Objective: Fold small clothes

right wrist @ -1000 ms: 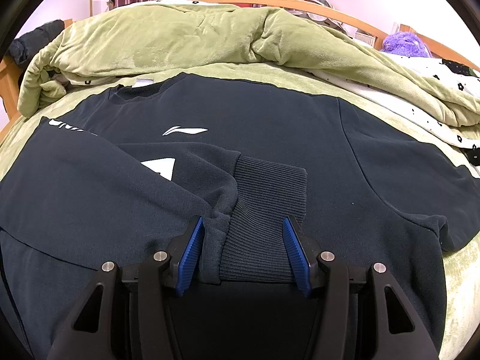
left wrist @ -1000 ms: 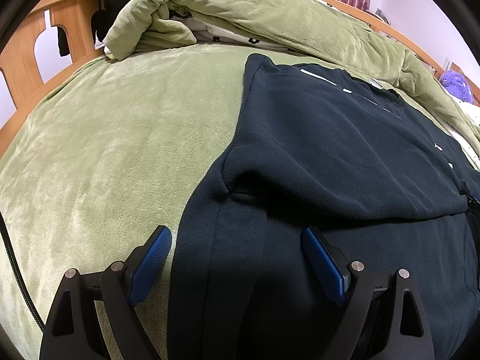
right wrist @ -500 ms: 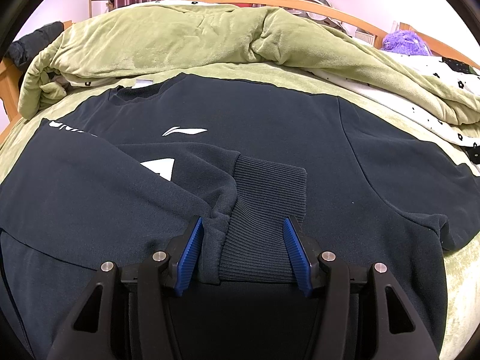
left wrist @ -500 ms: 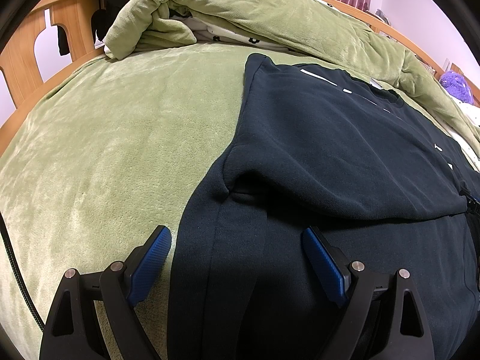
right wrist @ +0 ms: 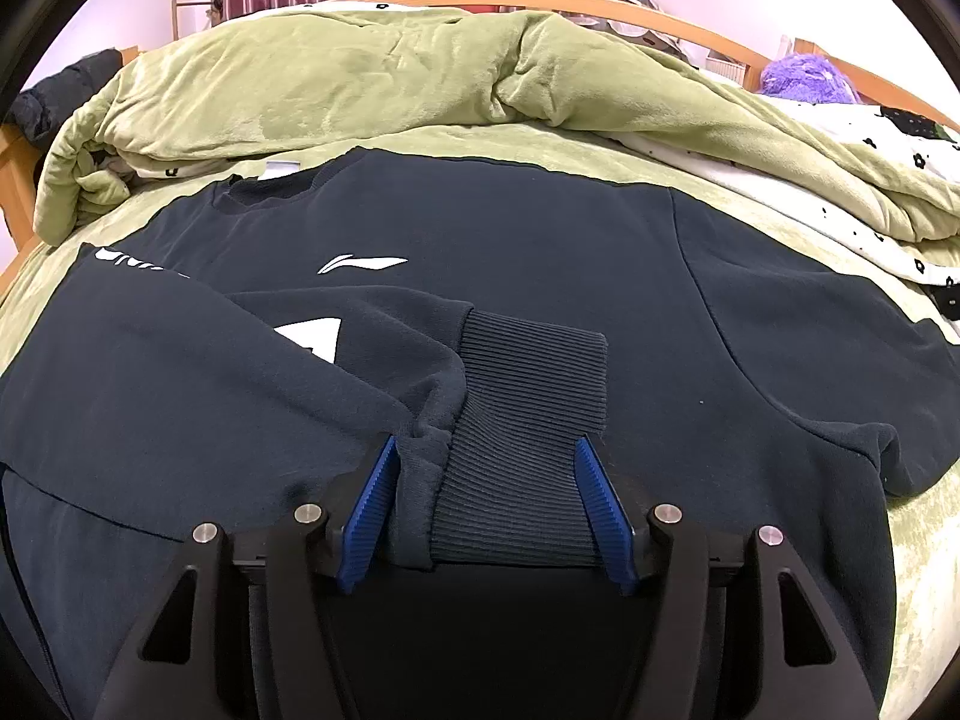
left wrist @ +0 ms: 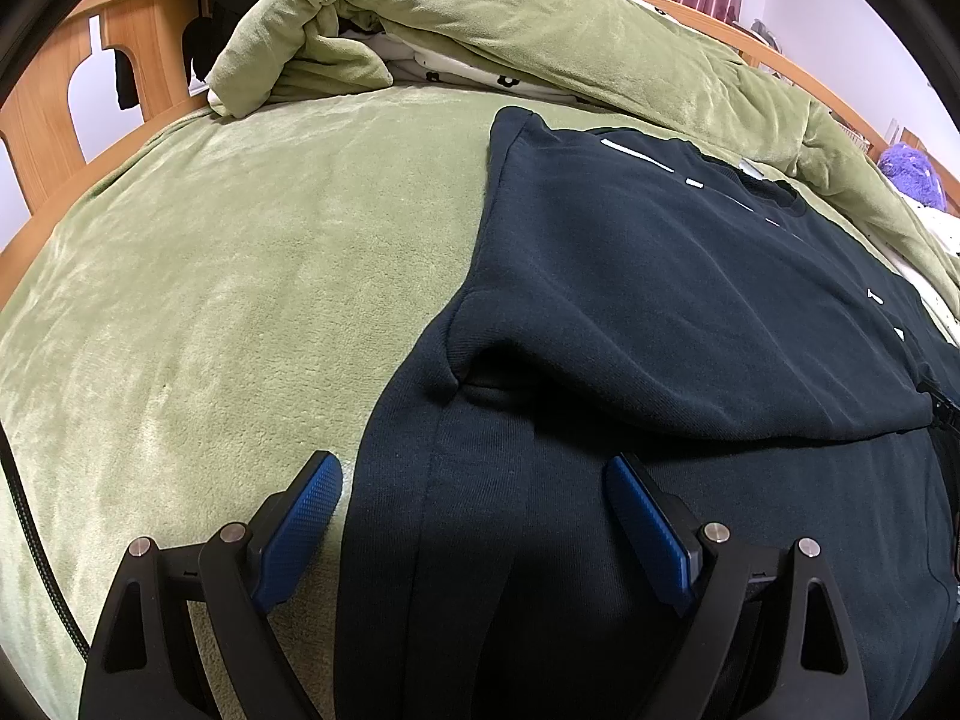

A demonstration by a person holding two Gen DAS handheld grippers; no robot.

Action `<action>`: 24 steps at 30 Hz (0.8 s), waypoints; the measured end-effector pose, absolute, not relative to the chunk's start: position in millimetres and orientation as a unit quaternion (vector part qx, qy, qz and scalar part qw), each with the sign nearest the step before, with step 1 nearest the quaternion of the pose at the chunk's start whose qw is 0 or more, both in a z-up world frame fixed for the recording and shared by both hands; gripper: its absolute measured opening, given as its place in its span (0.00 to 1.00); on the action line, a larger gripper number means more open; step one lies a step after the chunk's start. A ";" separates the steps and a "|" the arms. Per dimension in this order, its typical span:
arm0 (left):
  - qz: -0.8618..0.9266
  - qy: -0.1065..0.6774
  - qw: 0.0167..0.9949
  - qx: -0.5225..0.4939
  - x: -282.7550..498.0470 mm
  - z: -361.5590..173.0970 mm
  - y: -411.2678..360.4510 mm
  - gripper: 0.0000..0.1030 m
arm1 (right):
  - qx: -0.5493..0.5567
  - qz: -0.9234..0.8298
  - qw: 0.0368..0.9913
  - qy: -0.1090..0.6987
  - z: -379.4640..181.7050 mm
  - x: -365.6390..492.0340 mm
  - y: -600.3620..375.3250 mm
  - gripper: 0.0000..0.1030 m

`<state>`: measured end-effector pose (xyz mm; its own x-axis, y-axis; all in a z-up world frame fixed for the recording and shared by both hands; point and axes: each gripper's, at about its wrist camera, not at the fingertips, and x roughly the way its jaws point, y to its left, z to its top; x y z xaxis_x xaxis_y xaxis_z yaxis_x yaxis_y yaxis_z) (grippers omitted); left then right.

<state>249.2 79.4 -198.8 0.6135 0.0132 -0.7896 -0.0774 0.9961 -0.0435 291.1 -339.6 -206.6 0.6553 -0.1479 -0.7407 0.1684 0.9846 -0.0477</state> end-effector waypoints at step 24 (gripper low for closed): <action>0.025 0.435 0.899 -0.038 247.8 -197.2 79.4 0.88 | 0.075 -0.068 0.912 0.397 -169.5 258.3 -380.8 0.62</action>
<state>247.8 79.4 -197.2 0.6198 0.0115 -0.7847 -0.0774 0.9959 -0.0466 258.3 -380.8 -169.5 0.6754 -0.0649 -0.7346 0.1843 0.9794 0.0829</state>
